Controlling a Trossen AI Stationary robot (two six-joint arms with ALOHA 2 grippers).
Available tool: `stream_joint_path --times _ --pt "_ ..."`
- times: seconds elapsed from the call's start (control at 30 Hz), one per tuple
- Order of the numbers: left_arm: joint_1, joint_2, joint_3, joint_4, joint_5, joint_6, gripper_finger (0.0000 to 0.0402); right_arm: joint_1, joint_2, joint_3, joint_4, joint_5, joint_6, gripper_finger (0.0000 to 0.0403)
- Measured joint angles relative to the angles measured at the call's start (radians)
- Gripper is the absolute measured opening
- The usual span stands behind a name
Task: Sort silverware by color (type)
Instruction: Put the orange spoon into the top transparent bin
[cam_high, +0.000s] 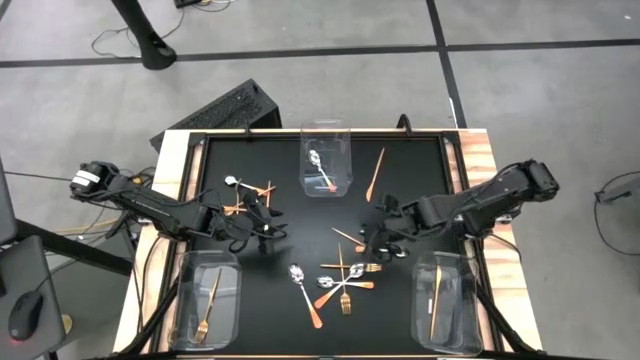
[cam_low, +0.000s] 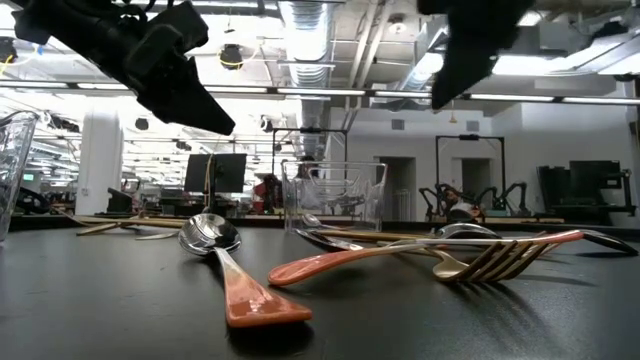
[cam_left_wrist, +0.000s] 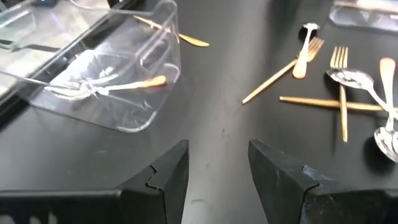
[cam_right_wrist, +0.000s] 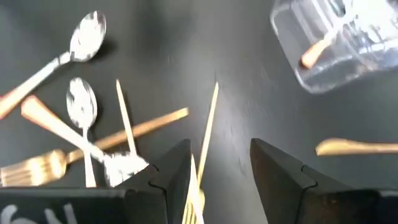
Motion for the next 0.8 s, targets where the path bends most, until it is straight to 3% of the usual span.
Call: stream_joint_path --times 0.3,0.57,0.8 --pt "-0.066 0.000 0.000 -0.054 -0.021 -0.005 0.0155 -0.058 0.102 -0.001 0.081 -0.010 -0.048 0.0184" --pt "-0.115 0.000 0.000 -0.058 -0.078 -0.006 0.0155 -0.070 0.149 -0.001 0.238 -0.119 -0.143 0.0184" --pt "-0.144 -0.022 -0.068 -0.024 -0.114 -0.045 0.0155 -0.128 0.099 -0.048 0.279 -0.036 -0.142 0.0184"
